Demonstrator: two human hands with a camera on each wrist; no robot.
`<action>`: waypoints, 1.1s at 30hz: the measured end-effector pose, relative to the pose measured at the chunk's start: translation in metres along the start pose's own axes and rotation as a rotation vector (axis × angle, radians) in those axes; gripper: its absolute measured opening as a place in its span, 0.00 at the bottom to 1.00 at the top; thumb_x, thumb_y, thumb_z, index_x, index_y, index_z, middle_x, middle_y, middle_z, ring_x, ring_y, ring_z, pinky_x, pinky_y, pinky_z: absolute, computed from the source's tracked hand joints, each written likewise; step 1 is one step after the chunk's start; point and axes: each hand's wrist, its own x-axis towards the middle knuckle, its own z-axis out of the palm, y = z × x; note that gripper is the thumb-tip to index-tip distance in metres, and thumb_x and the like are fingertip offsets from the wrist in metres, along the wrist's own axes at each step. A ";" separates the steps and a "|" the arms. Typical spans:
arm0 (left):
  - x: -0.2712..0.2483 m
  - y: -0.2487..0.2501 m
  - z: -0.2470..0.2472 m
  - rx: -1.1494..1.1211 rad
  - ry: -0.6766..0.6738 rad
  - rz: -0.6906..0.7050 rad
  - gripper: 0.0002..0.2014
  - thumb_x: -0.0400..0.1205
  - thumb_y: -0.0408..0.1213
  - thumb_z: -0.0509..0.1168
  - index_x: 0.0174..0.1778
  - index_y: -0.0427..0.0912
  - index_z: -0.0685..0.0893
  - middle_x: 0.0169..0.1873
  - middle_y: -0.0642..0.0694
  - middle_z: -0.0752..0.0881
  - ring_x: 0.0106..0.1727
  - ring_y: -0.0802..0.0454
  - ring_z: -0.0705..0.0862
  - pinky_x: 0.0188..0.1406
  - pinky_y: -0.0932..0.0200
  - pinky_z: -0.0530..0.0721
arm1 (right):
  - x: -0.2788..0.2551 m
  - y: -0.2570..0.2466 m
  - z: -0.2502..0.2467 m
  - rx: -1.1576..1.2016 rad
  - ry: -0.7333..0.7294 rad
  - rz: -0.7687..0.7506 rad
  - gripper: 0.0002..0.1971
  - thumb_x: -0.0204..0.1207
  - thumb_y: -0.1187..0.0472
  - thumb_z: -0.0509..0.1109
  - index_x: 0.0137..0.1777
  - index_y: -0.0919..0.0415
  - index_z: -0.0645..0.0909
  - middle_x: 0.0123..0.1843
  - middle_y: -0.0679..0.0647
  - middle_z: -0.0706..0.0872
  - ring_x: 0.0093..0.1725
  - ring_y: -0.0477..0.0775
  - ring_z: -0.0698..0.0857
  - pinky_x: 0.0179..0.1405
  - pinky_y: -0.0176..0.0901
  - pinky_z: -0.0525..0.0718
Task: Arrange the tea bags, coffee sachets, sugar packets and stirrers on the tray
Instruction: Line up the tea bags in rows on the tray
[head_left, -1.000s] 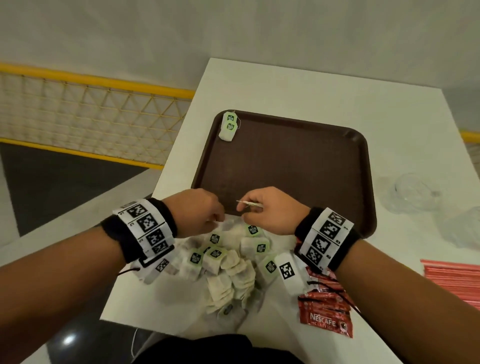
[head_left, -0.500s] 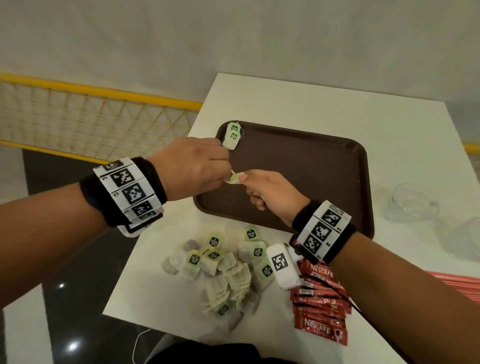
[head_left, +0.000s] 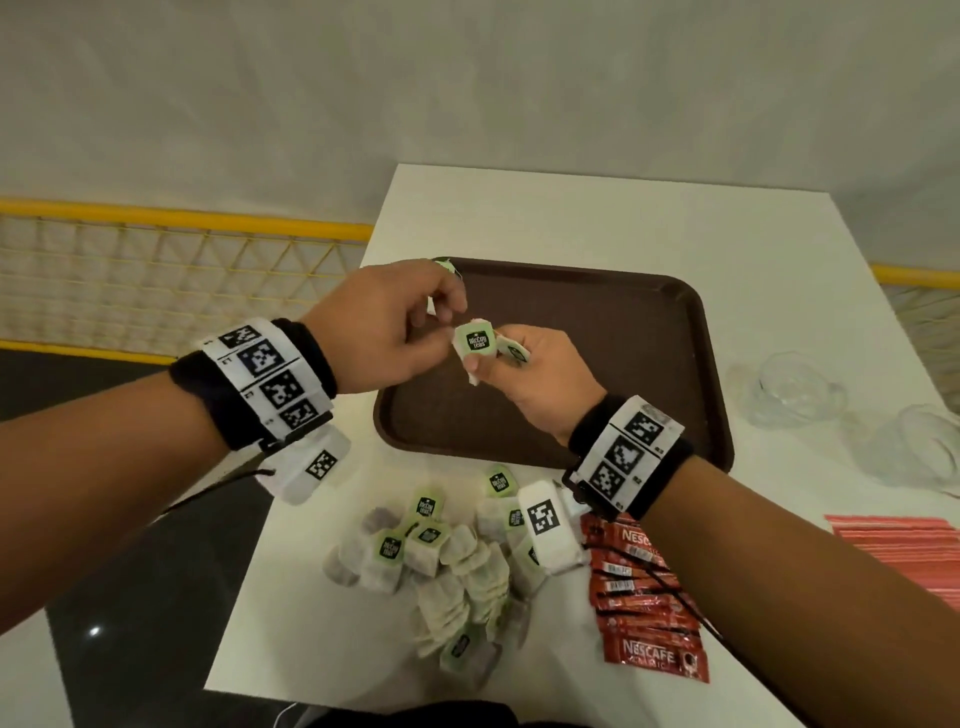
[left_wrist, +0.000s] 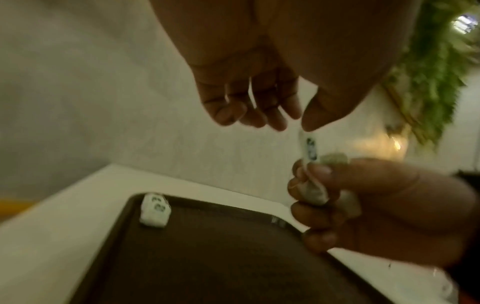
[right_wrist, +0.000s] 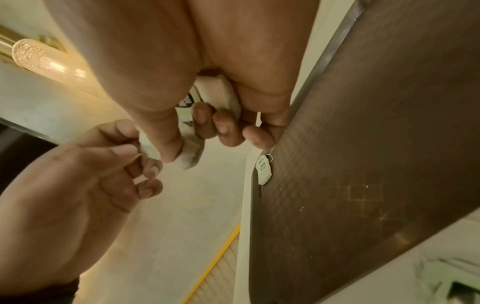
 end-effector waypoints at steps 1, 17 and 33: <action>0.002 0.000 0.002 -0.094 -0.004 -0.100 0.08 0.76 0.44 0.70 0.50 0.51 0.82 0.38 0.56 0.84 0.36 0.54 0.82 0.33 0.65 0.78 | 0.002 0.000 0.001 -0.023 0.020 -0.024 0.08 0.76 0.56 0.77 0.40 0.59 0.87 0.34 0.55 0.87 0.32 0.48 0.79 0.35 0.49 0.77; 0.078 -0.114 0.036 0.364 -0.459 -0.384 0.16 0.79 0.47 0.71 0.60 0.45 0.87 0.49 0.47 0.87 0.50 0.48 0.82 0.50 0.58 0.76 | 0.013 0.014 -0.002 0.074 0.095 0.286 0.06 0.73 0.63 0.60 0.45 0.54 0.65 0.37 0.58 0.78 0.33 0.55 0.73 0.33 0.52 0.73; 0.103 -0.132 0.058 0.409 -0.310 -0.400 0.15 0.78 0.50 0.70 0.58 0.49 0.85 0.53 0.48 0.87 0.56 0.45 0.84 0.54 0.51 0.82 | 0.023 0.025 -0.009 -0.125 0.175 0.171 0.03 0.80 0.57 0.73 0.47 0.54 0.82 0.43 0.60 0.90 0.45 0.64 0.90 0.47 0.66 0.90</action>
